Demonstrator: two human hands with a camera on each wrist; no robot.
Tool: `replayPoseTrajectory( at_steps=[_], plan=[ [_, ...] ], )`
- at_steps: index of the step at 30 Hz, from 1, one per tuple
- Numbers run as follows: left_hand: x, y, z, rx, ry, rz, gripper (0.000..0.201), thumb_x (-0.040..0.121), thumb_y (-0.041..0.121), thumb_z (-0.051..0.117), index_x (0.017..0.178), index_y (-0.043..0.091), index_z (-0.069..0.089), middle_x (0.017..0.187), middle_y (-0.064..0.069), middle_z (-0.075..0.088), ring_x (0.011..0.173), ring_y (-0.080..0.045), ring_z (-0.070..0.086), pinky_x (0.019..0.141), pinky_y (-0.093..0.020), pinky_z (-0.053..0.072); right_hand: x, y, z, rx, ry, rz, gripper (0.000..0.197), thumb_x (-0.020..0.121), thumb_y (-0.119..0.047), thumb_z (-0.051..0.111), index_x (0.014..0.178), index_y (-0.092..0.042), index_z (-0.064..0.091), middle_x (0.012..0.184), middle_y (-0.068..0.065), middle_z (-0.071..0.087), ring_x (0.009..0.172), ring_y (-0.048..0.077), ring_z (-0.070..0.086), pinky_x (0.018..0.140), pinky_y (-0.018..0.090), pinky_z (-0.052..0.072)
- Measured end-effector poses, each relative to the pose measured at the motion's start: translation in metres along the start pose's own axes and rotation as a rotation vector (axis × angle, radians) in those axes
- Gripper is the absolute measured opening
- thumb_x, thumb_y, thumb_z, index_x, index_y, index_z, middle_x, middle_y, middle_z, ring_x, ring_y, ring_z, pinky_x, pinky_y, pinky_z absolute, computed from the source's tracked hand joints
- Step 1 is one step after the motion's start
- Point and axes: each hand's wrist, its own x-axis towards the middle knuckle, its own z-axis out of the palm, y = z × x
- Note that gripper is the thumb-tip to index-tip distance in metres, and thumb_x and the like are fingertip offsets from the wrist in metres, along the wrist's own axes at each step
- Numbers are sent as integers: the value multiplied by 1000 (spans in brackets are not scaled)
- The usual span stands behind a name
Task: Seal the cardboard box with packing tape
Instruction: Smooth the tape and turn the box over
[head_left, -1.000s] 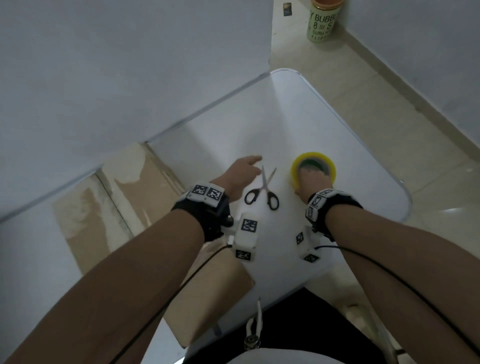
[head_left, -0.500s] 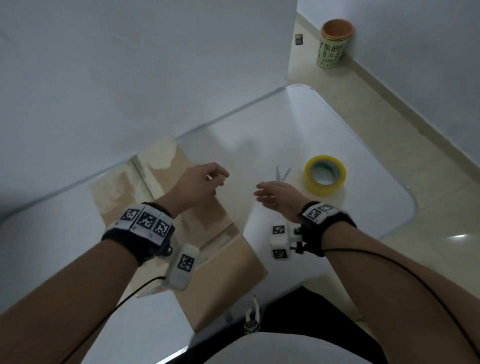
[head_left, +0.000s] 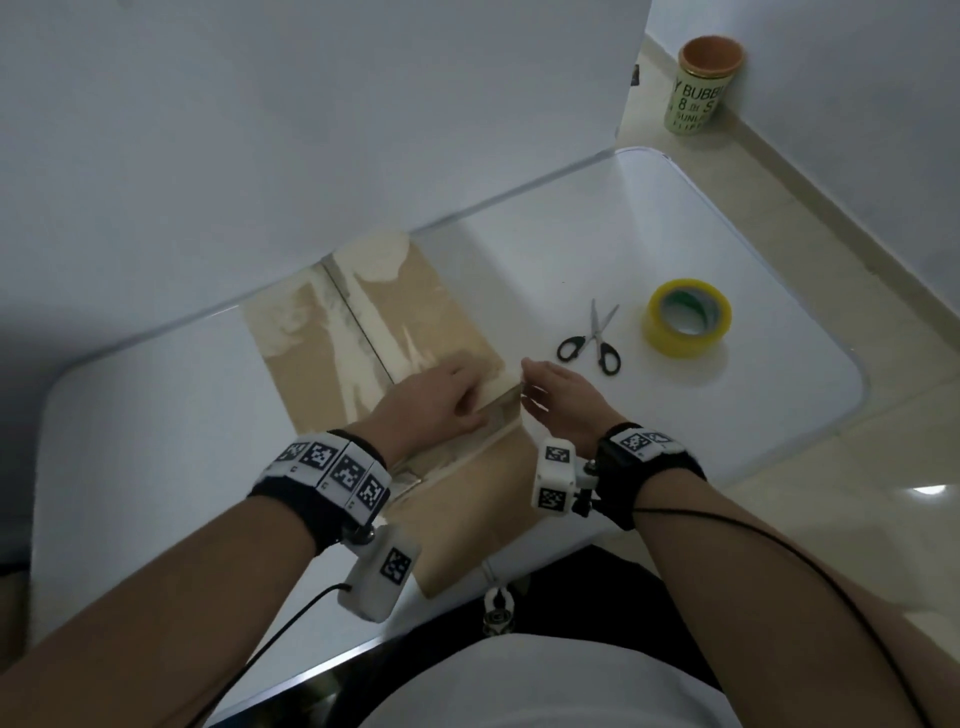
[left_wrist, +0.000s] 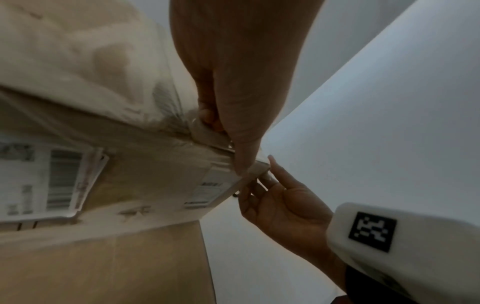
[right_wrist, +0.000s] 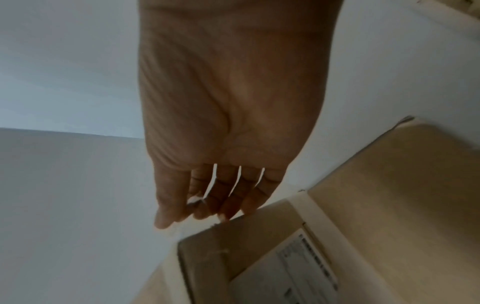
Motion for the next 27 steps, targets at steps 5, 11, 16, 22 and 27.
replayPoseTrajectory(
  at_steps=[5,11,16,22,27],
  plan=[
    [0,-3,1,-35,8,85,23,88,36,63,96,23,46,89,9,38,70,-10,39,56,-22,26,3,1,5,-192,21,-58,20,95,-25,54,77,-18,52,79,-1,53,79,11,50,82,26,43],
    [9,-10,6,-44,-41,74,28,87,38,64,88,23,40,86,7,42,69,-13,42,59,-26,30,8,8,17,-527,95,-40,35,97,-42,44,111,-11,51,110,9,55,105,19,52,98,39,45],
    [11,-11,4,-24,-67,62,28,87,38,64,88,19,44,80,9,41,67,-12,40,58,-26,28,14,6,17,-768,126,94,38,100,-22,40,133,-4,46,137,18,47,126,33,46,103,42,41],
    [11,-13,5,-57,-67,68,28,87,39,65,91,22,44,85,8,41,70,-12,40,63,-26,30,11,5,18,-380,114,-17,47,102,-43,25,140,-21,43,145,-3,43,133,18,39,112,37,28],
    [12,-15,7,-94,-57,34,31,84,37,67,82,15,46,84,1,48,68,-15,43,60,-28,34,14,3,50,-409,86,-142,51,100,-53,20,127,-31,57,119,2,64,111,17,58,102,33,43]
  ],
)
